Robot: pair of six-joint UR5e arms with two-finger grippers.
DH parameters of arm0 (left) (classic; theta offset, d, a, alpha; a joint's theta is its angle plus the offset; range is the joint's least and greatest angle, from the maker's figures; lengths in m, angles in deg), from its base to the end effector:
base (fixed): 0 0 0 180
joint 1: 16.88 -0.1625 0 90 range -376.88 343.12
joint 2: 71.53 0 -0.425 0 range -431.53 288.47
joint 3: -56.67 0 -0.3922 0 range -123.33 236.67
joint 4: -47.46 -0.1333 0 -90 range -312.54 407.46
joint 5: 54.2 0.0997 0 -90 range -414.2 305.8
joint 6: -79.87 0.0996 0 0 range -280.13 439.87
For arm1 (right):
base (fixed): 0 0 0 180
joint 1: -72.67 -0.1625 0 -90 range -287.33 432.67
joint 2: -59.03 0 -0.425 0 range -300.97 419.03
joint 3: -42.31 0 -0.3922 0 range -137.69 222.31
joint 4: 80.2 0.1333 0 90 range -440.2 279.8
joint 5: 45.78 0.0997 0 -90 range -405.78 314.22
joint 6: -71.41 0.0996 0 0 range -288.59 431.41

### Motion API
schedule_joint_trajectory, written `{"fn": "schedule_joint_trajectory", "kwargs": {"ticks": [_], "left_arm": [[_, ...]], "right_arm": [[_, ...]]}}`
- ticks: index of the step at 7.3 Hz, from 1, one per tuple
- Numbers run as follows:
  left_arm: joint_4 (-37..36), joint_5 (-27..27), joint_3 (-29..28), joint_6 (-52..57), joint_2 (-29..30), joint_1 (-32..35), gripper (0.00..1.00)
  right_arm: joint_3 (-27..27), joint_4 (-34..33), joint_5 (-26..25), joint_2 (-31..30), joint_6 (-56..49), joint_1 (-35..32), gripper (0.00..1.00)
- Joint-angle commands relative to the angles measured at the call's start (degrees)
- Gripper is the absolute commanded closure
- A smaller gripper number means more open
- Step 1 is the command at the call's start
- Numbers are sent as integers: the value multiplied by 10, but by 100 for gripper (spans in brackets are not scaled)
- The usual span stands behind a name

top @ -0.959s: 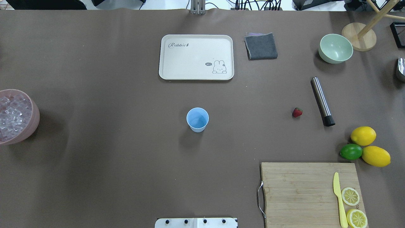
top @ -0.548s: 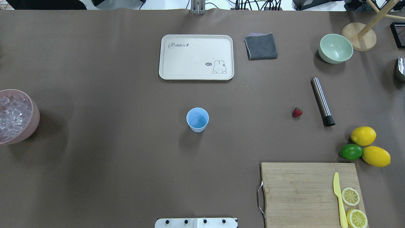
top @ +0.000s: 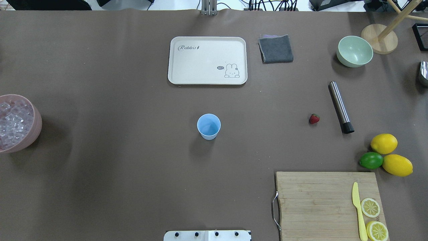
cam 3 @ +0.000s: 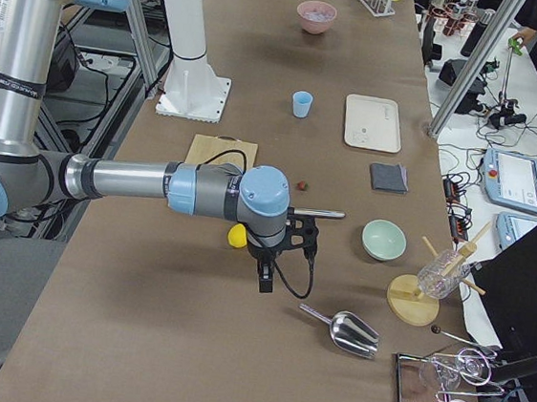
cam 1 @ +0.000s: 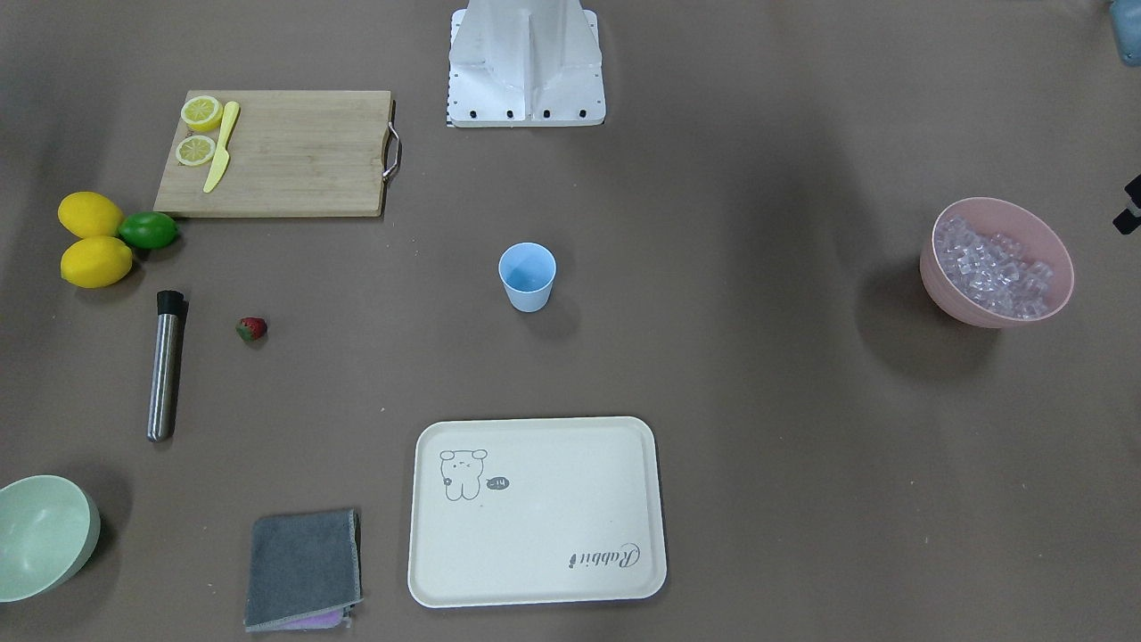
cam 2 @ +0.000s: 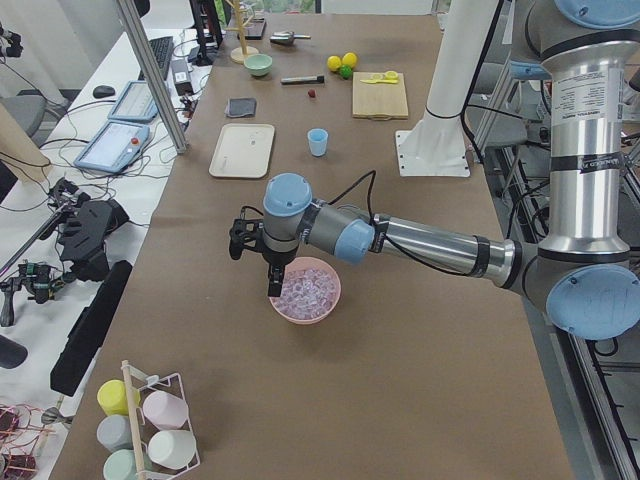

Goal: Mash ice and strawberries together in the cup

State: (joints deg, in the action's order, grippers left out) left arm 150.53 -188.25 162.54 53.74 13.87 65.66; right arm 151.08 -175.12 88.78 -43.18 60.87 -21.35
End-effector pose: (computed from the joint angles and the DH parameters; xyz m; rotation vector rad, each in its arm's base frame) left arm -0.0024 -0.4752 0.5336 0.1676 0.8411 -0.1424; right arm 0.0914 -0.3960 0.6012 0.1256 -0.7684 -0.1191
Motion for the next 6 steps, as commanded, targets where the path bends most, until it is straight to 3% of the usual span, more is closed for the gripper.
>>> {"fn": "schedule_joint_trajectory", "kwargs": {"ticks": [1,6], "left_arm": [[2,39,-1,-95,1,-39,3],[9,49,1,-117,-1,-78,2]], "right_arm": [[-2,0,0,5,3,2,0],[-2,0,0,6,4,9,0]]}}
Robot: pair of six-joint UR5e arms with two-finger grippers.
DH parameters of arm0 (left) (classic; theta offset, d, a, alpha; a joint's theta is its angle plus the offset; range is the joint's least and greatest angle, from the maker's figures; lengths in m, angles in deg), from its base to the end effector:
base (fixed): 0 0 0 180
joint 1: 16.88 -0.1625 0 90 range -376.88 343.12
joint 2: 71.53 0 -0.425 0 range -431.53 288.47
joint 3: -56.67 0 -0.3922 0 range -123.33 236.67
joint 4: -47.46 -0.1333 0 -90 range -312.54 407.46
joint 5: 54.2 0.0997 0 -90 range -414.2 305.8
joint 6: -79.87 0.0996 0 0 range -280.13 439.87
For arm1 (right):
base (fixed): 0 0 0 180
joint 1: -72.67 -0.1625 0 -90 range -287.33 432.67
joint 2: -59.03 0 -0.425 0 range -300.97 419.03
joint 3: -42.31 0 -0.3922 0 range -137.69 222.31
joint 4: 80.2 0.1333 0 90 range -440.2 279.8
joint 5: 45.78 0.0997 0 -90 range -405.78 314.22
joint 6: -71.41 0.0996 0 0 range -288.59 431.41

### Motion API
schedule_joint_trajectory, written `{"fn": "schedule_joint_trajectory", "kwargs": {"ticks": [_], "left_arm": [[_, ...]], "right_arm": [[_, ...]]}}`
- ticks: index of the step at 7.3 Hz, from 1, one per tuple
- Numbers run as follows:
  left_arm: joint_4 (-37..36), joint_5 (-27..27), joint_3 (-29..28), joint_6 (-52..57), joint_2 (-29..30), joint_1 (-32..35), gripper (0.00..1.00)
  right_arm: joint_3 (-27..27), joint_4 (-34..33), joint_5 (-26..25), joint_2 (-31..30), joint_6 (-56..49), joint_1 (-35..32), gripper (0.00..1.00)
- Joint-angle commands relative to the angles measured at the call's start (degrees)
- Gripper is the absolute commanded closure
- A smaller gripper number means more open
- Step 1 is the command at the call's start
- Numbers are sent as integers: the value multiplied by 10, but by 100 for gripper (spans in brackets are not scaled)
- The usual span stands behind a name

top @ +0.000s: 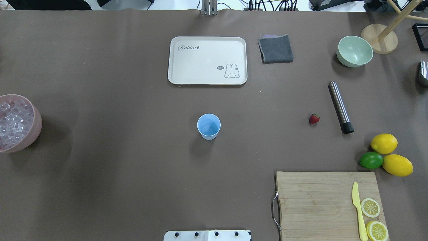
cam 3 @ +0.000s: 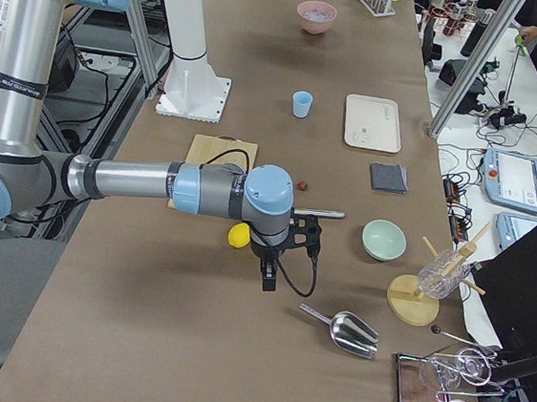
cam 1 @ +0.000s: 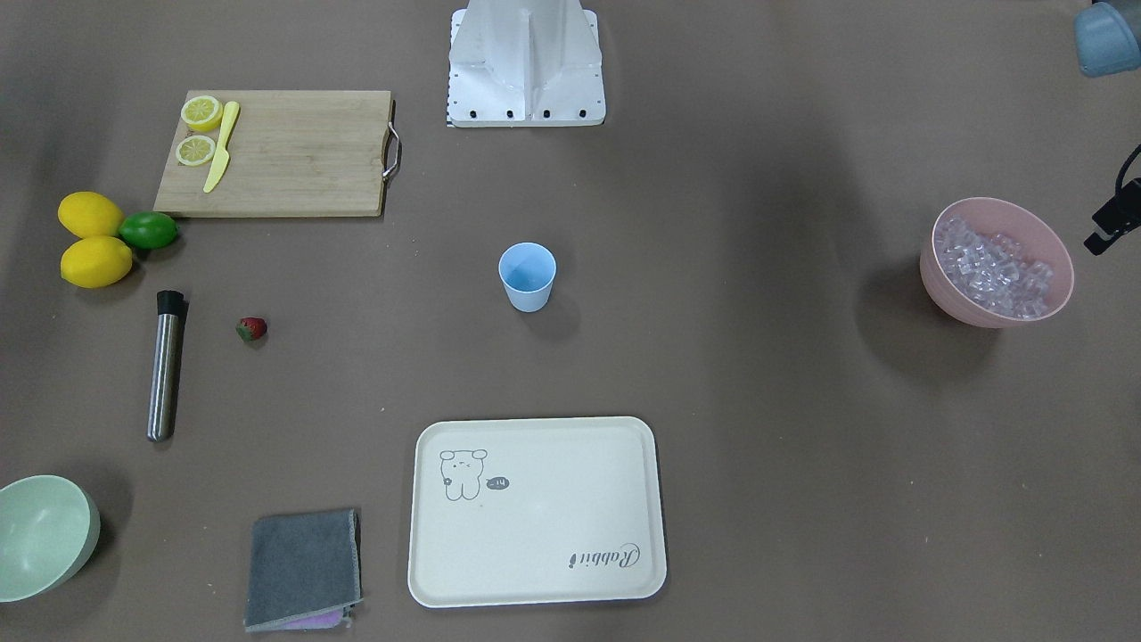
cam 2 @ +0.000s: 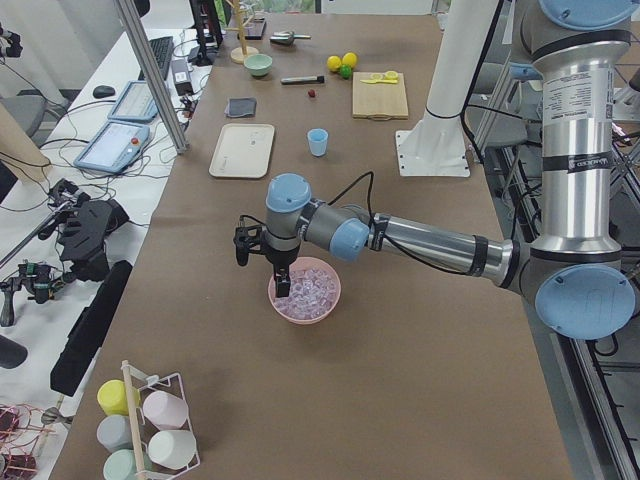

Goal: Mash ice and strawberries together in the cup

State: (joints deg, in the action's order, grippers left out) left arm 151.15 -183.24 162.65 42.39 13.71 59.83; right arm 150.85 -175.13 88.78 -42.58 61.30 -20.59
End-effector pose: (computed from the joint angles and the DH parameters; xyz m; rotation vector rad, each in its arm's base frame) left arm 0.0399 -0.4760 0.5379 0.0901 0.7862 -0.2519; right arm 0.0864 -0.4017 0.5989 0.1235 -0.7690 -0.1270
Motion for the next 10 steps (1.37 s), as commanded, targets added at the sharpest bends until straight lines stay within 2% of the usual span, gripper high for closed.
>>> {"fn": "schedule_joint_trajectory", "kwargs": {"ticks": [1,4,8,10], "left_arm": [[13,3,-4,-11,2,-51,2],[105,28,-39,-65,-22,-101,3],[150,35,-64,-115,-29,-132,2],[157,58,-73,-116,-29,-140,3]], "right_arm": [[1,0,0,-1,-1,1,0],[3,0,1,-1,-2,1,0],[3,0,0,-1,-3,1,0],[4,0,1,-2,-3,1,0]]}}
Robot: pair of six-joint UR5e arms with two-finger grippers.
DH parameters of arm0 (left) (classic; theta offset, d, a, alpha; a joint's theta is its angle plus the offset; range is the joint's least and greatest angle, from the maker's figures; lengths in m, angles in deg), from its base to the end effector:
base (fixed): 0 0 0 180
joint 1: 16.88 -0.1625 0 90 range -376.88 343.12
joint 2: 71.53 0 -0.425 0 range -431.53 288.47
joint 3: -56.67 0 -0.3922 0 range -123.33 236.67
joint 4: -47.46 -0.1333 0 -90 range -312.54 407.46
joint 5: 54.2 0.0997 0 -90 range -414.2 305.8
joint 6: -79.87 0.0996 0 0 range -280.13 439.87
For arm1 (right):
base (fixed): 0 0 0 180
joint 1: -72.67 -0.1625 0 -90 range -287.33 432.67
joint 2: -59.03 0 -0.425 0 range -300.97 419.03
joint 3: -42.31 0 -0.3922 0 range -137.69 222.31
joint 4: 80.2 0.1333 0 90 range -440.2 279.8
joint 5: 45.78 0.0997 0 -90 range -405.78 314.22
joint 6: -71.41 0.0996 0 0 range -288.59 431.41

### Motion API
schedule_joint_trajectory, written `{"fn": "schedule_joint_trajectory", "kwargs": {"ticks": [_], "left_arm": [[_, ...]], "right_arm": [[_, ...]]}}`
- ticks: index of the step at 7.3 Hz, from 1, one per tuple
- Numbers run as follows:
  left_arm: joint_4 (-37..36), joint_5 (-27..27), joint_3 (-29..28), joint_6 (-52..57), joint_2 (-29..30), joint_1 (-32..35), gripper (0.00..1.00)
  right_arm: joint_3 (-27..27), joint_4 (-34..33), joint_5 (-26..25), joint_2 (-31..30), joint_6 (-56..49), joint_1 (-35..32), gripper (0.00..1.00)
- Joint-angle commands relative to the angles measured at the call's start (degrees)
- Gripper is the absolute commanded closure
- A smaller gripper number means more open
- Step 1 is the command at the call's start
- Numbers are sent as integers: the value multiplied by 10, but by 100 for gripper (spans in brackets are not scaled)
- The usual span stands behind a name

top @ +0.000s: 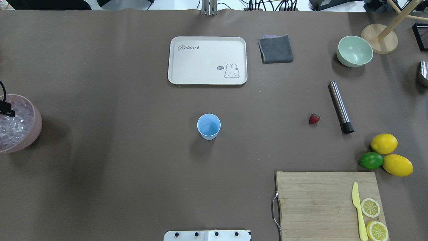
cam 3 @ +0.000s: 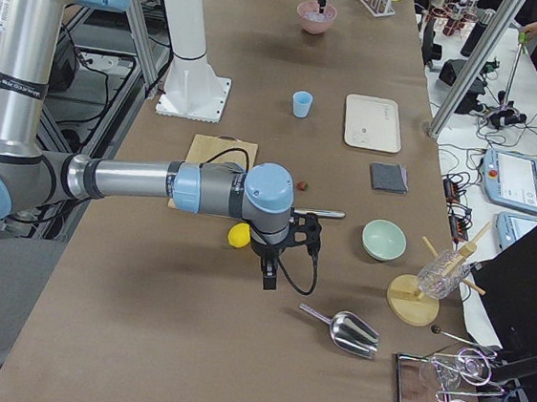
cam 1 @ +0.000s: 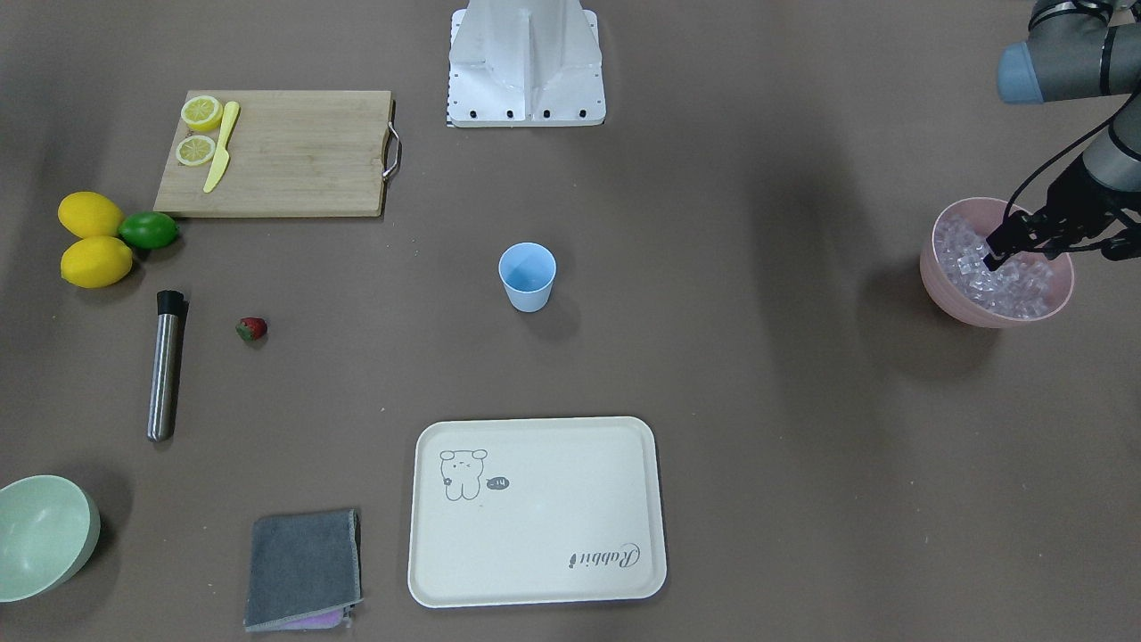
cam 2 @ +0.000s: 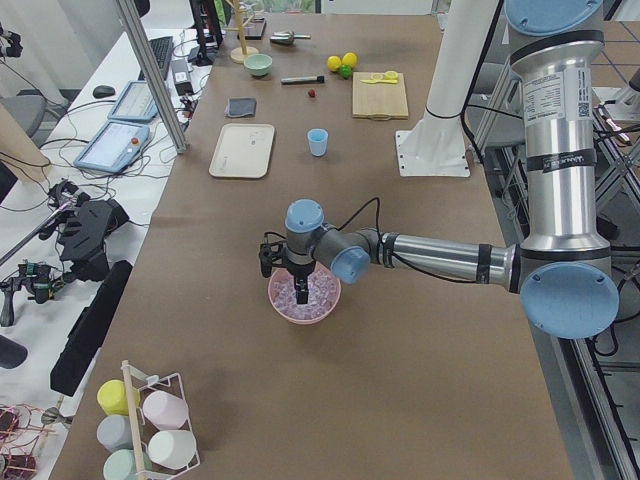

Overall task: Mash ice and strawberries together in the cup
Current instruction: 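Reach the left gripper into the pink bowl and grasp an ice cube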

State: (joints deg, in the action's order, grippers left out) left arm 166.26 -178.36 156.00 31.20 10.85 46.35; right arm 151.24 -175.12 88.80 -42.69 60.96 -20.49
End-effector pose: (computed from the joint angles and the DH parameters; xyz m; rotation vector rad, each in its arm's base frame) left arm 0.1396 -0.4486 0.5924 0.0526 0.7768 -0.2041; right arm 0.0856 -0.4011 0.5963 0.1300 -0.7686 -0.1363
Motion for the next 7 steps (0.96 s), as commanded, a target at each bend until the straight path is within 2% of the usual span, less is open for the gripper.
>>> {"fn": "schedule_joint_trajectory", "kwargs": {"ticks": [1,7], "left_arm": [[6,9,-6,-4,0,-6,3],[37,9,-34,-18,6,-27,3]], "right_arm": [[0,-1,1,-1,0,0,0],[-3,-2,1,-2,-1,0,0]]}}
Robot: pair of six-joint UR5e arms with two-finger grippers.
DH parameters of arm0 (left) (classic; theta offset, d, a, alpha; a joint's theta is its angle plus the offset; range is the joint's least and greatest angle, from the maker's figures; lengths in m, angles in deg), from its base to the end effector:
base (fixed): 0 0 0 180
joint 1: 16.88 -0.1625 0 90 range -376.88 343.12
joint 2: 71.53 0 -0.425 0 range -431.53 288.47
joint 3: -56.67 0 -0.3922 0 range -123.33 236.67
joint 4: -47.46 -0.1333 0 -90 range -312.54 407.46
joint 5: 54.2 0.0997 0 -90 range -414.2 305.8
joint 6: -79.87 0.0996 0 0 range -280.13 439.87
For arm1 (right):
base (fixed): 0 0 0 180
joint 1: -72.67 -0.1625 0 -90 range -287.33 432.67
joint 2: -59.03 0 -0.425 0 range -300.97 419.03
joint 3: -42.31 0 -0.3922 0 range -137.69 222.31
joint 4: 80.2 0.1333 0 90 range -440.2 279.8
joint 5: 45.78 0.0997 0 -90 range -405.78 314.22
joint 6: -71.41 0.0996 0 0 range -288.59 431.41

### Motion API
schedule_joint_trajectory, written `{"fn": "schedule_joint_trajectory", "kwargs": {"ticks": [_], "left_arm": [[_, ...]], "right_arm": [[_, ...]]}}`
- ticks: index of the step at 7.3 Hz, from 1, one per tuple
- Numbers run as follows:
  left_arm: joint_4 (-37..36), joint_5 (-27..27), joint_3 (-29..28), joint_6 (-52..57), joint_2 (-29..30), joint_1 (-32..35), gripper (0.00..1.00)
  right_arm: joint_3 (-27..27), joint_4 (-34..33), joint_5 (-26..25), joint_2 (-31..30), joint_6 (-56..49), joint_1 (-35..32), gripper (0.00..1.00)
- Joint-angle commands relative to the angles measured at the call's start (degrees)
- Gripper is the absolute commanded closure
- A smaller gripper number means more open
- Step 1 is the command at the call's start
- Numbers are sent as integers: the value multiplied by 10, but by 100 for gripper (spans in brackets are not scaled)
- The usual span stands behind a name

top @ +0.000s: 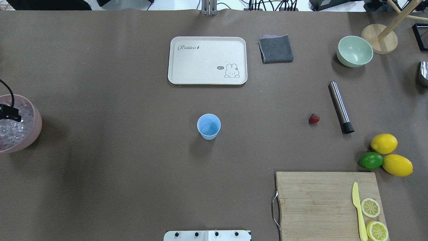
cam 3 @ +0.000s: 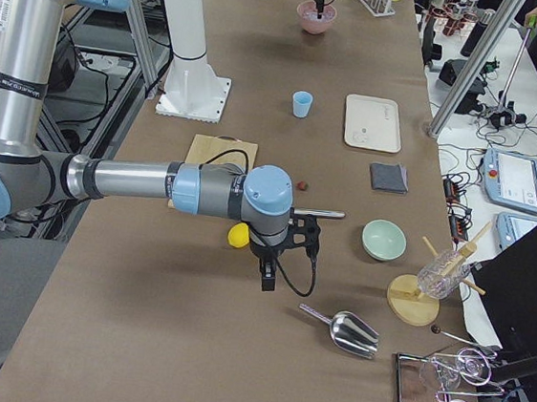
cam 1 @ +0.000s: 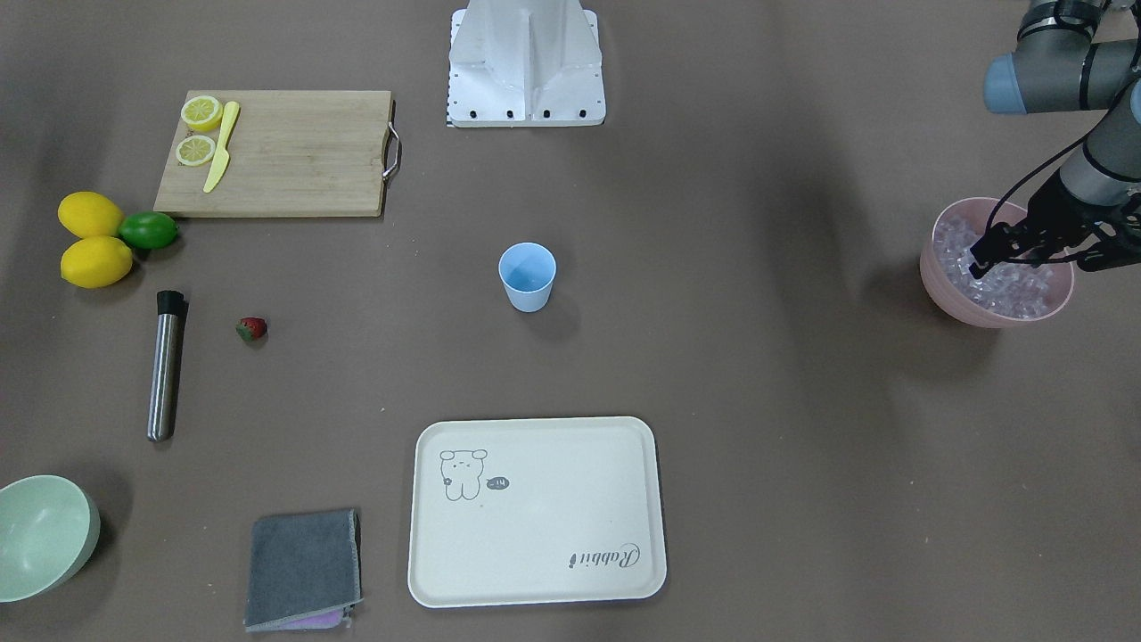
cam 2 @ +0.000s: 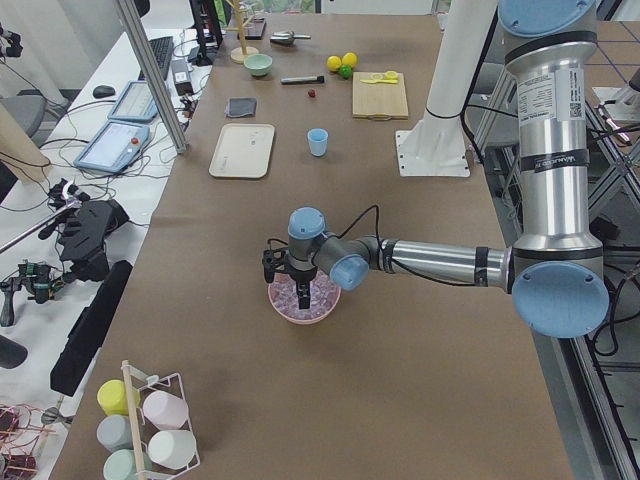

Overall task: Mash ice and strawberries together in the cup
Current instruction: 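Reach the left gripper into the pink bowl and grasp an ice cube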

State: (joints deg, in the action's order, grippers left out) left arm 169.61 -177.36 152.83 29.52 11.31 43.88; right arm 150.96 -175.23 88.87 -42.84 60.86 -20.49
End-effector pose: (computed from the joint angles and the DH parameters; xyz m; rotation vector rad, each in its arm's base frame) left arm 0.1596 -0.4465 0.6108 0.0448 0.7721 -0.1926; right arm 0.0855 -0.3998 0.5999 0.1219 -0.7708 -0.1343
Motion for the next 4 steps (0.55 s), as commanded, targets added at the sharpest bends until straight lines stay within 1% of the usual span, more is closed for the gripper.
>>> {"fn": "schedule_joint_trajectory", "kwargs": {"ticks": [1,2,4], "left_arm": [[5,0,-2,-13,2,-4,3],[19,5,-4,-23,2,-15,3],[20,15,-4,-24,2,-20,4]], "right_arm": [[0,-1,0,-1,0,0,0],[0,-1,1,-1,0,0,0],[-1,-2,1,-1,0,0,0]]}}
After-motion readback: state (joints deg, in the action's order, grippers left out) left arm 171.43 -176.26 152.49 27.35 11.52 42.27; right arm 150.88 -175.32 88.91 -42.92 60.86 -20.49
